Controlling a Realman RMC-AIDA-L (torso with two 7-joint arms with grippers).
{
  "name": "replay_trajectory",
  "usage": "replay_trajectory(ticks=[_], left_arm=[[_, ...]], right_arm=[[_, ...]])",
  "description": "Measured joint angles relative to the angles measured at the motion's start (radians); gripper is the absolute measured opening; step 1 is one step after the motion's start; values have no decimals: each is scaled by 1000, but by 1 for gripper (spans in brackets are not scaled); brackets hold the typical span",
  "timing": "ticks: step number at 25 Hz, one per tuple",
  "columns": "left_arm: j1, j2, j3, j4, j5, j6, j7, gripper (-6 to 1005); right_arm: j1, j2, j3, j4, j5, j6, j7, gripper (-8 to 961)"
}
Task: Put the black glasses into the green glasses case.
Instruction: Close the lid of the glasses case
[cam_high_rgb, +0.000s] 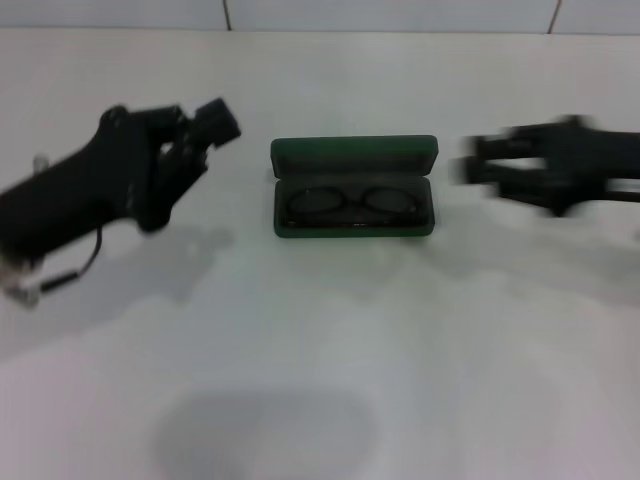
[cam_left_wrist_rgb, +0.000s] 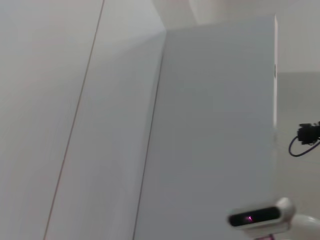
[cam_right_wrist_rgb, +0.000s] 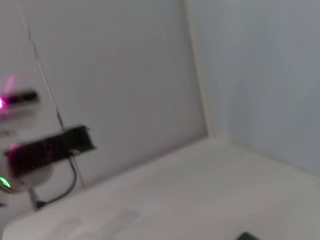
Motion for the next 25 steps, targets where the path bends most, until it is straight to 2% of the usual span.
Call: replay_trajectory(ticks=[4, 8, 11, 13, 16, 18, 19, 20, 23, 25], left_arm=[[-59, 19, 1, 136, 50, -126, -152, 41], [-140, 43, 1, 235, 143, -260, -283, 41], [-201, 65, 1, 301, 257, -341, -365, 42], [-225, 68, 0, 306, 303, -365, -383, 44], [-325, 70, 5, 301, 461, -451, -462, 47], [-416, 58, 15, 275, 623, -516, -539, 66], [-441, 52, 17, 268, 675, -537, -555, 76], [-466, 36, 17, 260, 734, -569, -558, 86], [-496, -10, 22, 254, 827, -641, -554, 121], [-504, -29, 24, 241, 849, -669, -548, 154]], right_arm=[[-67, -6, 285, 105, -34, -217, -78, 295], [-105, -7, 497, 207, -77, -316, -143, 301], [-98, -7, 556, 282, -79, -329, -183, 305], [-86, -7, 555, 325, -77, -325, -209, 309], [-81, -11, 559, 373, -73, -342, -241, 313], [-80, -12, 560, 384, -73, -350, -248, 316], [-77, -12, 558, 393, -75, -350, -253, 318], [-76, -12, 557, 401, -77, -349, -259, 319], [-73, -13, 557, 429, -78, -343, -279, 324], [-65, -16, 558, 460, -81, -338, -293, 327]])
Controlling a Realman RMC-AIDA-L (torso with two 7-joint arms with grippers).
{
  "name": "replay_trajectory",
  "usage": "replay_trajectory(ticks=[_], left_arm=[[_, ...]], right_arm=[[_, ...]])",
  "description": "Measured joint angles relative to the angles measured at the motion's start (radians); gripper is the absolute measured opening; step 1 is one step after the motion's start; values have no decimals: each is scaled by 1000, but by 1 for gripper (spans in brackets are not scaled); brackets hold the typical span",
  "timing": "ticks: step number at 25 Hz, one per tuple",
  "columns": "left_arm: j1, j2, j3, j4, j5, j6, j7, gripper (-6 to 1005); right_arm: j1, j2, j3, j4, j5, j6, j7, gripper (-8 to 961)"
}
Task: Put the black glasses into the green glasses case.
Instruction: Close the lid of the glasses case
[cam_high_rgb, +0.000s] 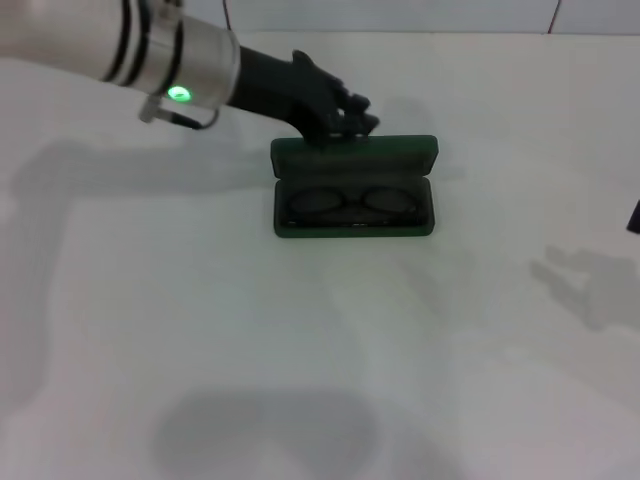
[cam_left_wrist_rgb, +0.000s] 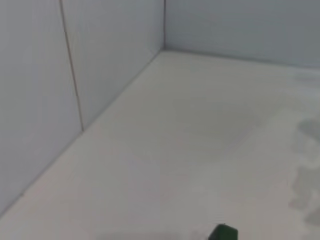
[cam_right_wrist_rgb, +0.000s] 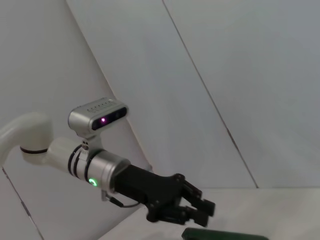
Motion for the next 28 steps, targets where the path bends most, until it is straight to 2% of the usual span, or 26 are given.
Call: replay_trajectory(ticks=[2, 5, 16, 21, 28], left_arm=[[0, -19, 1, -11, 11, -25, 11, 186], [-1, -34, 2, -11, 16, -47, 17, 235], [-7, -46, 9, -18, 27, -124, 24, 231], [-11, -43, 42, -46, 28, -139, 16, 230], [-15, -48, 42, -69, 41, -159, 11, 230]], right_arm=[[13, -5, -2, 39, -10, 6, -17, 329], [20, -8, -2, 64, -21, 12, -31, 334], [39, -8, -5, 83, -48, 26, -30, 350], [37, -5, -4, 88, -49, 42, -33, 358], [44, -5, -4, 97, -62, 50, -35, 369]])
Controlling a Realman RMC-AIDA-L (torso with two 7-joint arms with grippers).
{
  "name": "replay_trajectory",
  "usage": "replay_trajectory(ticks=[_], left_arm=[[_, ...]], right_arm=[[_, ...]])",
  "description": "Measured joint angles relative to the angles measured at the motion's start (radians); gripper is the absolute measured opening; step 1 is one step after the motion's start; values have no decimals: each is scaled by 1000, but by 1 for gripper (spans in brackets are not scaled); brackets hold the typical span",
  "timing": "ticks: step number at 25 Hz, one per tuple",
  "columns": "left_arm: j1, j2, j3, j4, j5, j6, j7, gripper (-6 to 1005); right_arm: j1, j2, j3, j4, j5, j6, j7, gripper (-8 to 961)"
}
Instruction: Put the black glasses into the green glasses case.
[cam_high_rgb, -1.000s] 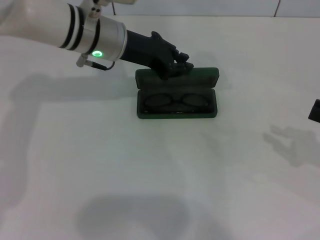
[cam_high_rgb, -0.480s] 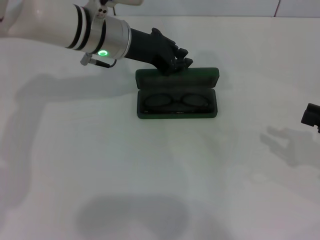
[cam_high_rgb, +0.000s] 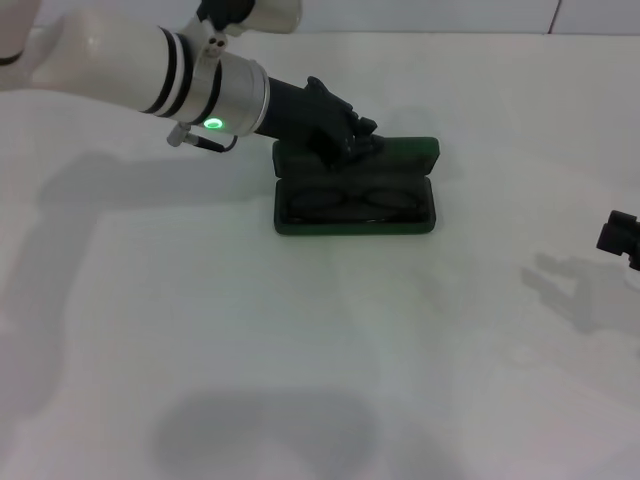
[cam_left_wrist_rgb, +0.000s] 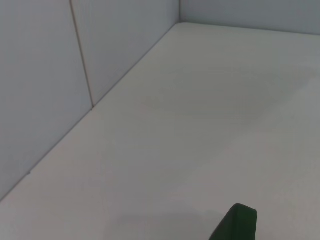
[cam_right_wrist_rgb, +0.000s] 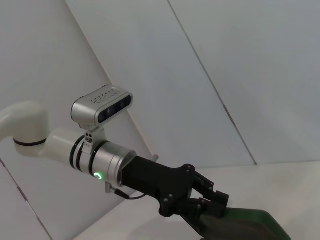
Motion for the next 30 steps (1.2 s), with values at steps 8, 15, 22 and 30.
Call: replay_trajectory(ticks=[8, 15, 22, 30], left_arm=[[-1, 0, 47, -7, 45, 67, -33, 223], [8, -2, 51, 0, 38, 93, -25, 215], [135, -23, 32, 192, -135, 213, -3, 249], [412, 18, 2, 234, -626, 590, 177, 302]], right_arm=[[3, 2, 0, 9, -1, 17, -1, 381], [1, 3, 0, 9, -1, 18, -1, 391], [0, 3, 1, 11, -3, 12, -8, 402], [57, 26, -97, 12, 54, -153, -216, 413]])
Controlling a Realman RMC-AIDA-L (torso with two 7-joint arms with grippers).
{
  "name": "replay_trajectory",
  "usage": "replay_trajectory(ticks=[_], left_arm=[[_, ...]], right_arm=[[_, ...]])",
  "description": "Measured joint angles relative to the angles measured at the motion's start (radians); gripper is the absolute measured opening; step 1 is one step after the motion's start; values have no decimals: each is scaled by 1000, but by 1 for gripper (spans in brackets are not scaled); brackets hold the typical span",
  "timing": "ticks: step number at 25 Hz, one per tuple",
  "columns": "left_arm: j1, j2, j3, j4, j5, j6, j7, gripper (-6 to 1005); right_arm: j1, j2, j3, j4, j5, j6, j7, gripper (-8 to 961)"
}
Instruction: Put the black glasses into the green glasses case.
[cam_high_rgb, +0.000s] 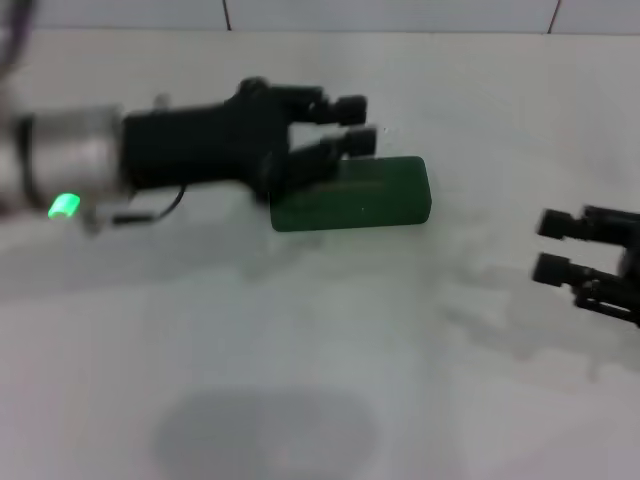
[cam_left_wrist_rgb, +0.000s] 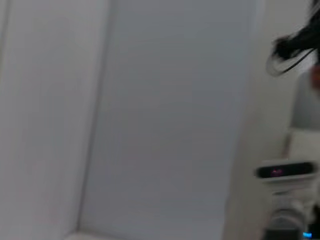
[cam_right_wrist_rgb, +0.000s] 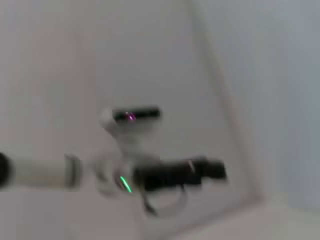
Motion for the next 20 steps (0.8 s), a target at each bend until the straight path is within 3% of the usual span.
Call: replay_trajectory(ticks=[3, 5, 8, 11, 17, 20], left_arm=[[108, -17, -1, 12, -58, 106, 123, 322], [141, -9, 3, 20, -49, 124, 123, 357], [160, 21, 1, 10, -23, 158, 88, 439], [178, 38, -2, 0, -23, 193, 87, 522], [193, 42, -2, -5, 69, 199, 96, 790], [198, 42, -6, -5, 81, 197, 114, 803]], right_arm=[[39, 2, -111, 4, 84, -65, -55, 418], [66, 3, -192, -2, 146, -79, -66, 517], [106, 2, -231, 0, 181, -56, -61, 666], [140, 2, -240, 6, 177, -22, -57, 729], [168, 3, -258, 9, 175, -2, -48, 856], [169, 5, -283, 18, 181, 16, -48, 857]])
